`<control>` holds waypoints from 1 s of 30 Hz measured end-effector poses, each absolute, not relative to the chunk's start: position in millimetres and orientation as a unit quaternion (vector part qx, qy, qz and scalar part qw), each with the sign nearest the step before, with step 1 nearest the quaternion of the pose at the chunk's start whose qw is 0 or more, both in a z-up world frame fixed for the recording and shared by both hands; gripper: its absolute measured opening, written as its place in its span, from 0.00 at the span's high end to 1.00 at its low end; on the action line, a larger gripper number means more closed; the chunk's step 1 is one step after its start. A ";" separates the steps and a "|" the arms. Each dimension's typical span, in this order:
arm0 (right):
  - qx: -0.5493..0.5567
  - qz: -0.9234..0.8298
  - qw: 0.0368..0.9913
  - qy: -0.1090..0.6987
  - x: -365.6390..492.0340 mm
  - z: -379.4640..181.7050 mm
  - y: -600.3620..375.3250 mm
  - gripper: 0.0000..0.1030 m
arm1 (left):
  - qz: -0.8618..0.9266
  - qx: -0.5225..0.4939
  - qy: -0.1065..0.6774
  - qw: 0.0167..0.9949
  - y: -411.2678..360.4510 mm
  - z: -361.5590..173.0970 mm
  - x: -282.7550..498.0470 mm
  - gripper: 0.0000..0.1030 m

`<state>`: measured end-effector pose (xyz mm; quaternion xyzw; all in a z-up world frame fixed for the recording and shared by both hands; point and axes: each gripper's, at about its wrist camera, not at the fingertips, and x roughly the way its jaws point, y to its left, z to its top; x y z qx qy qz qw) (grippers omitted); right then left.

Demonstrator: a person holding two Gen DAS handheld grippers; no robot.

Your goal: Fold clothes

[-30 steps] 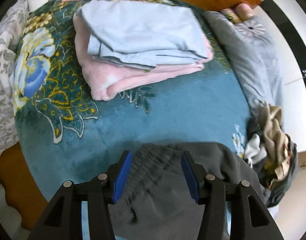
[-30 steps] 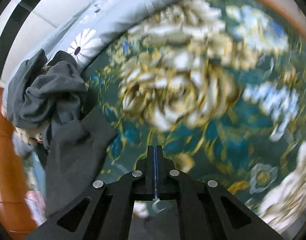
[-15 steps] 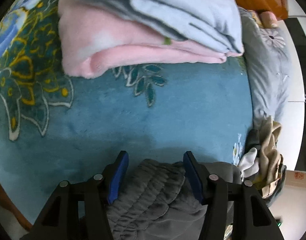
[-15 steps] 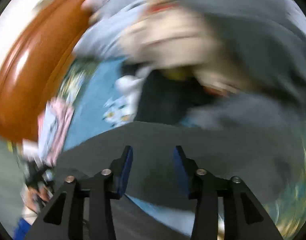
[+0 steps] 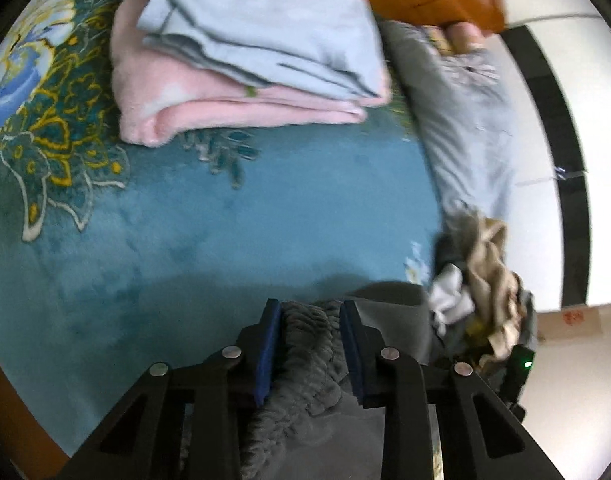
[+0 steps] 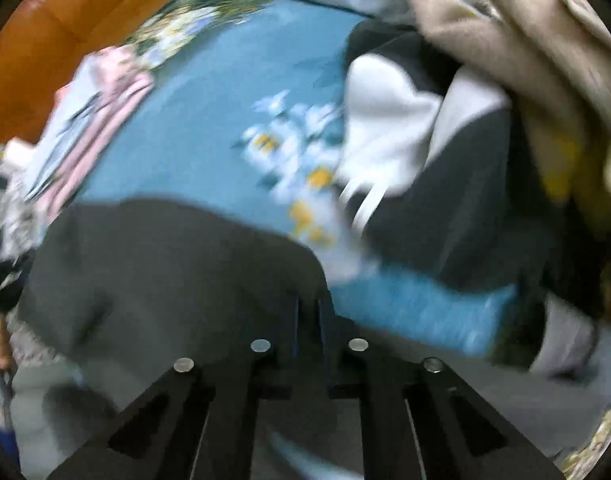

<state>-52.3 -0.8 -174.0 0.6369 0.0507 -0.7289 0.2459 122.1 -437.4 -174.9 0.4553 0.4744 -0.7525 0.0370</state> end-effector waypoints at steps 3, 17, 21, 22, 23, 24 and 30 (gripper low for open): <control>0.626 -0.731 0.270 0.030 -7.8 -161.1 19.3 0.95 | -0.761 0.463 0.454 0.003 -418.7 -163.5 137.0 0.69; 0.679 -0.700 0.203 -0.082 105.1 -177.5 113.6 1.00 | -0.726 0.488 0.483 -0.023 -388.5 -186.0 140.9 0.62; 0.645 -0.726 0.206 -0.115 86.1 -153.2 122.7 0.99 | -0.718 0.459 0.523 -0.027 -395.8 -188.1 127.9 0.47; 0.642 -0.728 0.198 -0.138 80.6 -152.4 128.2 0.99 | -0.714 0.449 0.537 -0.026 -398.4 -190.1 125.2 0.43; 0.638 -0.728 0.190 -0.160 75.1 -151.9 133.8 0.97 | -0.709 0.441 0.550 -0.022 -400.0 -193.6 121.5 0.42; 0.635 -0.729 0.181 -0.183 69.6 -151.3 139.4 0.93 | -0.703 0.437 0.561 -0.016 -401.1 -197.9 117.0 0.42; 0.592 -0.700 0.085 -0.391 49.5 -170.1 205.5 0.51 | -0.719 0.471 0.508 0.055 -393.9 -200.2 96.1 0.63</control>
